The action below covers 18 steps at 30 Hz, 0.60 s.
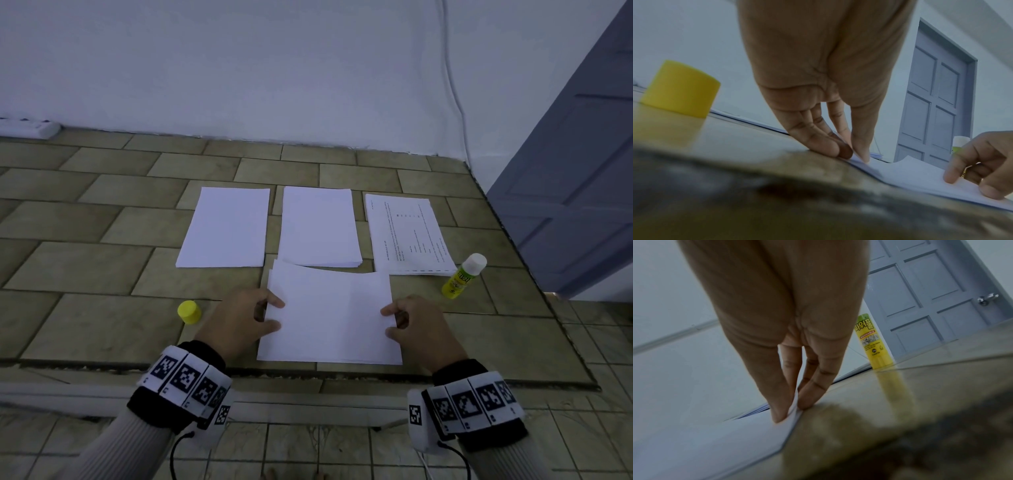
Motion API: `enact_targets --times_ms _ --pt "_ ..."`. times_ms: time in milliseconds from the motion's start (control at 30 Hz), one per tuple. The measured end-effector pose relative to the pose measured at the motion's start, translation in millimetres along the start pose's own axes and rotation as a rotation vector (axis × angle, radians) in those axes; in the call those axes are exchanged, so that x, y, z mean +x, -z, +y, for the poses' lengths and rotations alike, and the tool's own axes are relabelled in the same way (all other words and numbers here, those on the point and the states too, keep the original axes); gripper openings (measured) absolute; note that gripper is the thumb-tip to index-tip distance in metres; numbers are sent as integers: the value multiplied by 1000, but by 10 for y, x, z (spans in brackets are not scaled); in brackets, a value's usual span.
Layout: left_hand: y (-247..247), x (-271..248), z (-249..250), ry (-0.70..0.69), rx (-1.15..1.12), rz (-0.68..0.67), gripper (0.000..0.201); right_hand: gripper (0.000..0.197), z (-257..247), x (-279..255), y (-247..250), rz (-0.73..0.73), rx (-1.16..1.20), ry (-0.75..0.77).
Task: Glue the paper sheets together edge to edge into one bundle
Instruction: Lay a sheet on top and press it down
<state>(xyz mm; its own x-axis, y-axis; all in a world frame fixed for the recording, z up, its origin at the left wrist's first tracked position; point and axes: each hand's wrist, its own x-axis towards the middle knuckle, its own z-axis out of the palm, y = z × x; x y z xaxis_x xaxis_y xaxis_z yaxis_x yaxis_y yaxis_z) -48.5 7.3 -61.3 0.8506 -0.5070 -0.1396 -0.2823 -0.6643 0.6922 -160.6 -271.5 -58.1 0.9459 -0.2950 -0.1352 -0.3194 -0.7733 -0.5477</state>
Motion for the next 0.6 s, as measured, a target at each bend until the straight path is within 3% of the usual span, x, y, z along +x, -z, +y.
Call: enact_targets --times_ms 600 --pt "16 -29 6 21 -3 -11 26 30 30 -10 13 -12 32 -4"
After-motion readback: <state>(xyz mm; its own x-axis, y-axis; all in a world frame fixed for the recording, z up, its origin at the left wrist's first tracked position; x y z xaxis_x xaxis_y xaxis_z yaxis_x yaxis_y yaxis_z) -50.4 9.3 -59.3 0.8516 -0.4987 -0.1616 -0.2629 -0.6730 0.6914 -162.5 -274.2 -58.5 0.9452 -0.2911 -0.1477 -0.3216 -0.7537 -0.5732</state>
